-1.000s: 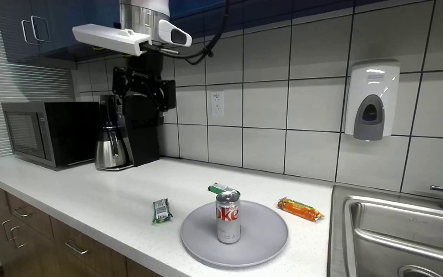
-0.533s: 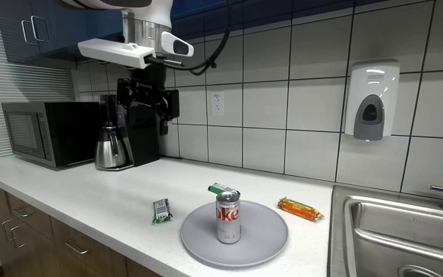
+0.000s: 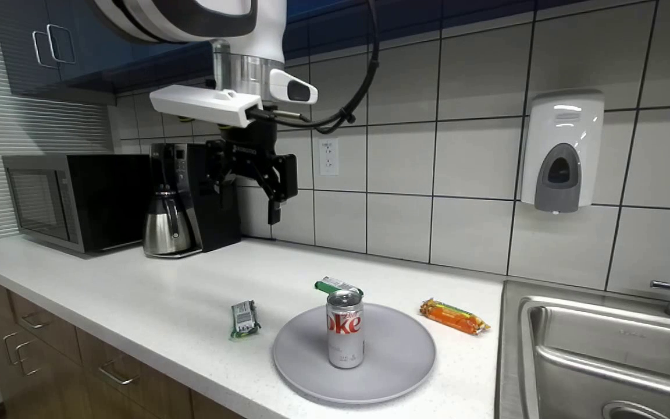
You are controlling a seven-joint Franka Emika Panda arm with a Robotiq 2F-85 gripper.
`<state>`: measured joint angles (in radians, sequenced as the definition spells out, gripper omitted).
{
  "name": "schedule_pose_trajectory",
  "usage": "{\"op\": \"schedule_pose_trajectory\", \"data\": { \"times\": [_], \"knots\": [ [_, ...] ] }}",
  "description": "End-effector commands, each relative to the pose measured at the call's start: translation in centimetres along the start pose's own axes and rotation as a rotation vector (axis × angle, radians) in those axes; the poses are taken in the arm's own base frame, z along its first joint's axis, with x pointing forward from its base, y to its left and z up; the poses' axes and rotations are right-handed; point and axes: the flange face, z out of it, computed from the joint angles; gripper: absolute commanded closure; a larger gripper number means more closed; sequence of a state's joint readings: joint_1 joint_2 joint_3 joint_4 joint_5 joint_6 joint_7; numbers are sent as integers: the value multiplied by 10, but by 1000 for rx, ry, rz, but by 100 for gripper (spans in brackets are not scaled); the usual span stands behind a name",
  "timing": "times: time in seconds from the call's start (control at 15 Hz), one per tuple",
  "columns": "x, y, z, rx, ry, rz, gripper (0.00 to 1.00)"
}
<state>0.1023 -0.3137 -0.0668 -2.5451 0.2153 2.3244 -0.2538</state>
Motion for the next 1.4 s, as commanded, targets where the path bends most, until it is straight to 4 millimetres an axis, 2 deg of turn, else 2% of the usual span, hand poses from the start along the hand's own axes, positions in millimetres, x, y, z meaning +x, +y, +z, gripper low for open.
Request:
{"op": "schedule_pose_trajectory", "data": {
  "times": [0.0, 0.53, 1.0, 1.33],
  "knots": [
    [8, 20, 14, -29, 1, 38, 0],
    [14, 65, 42, -112, -24, 70, 0],
    [11, 98, 50, -163, -47, 92, 0],
    [9, 113, 55, -187, -53, 108, 0]
  ]
}}
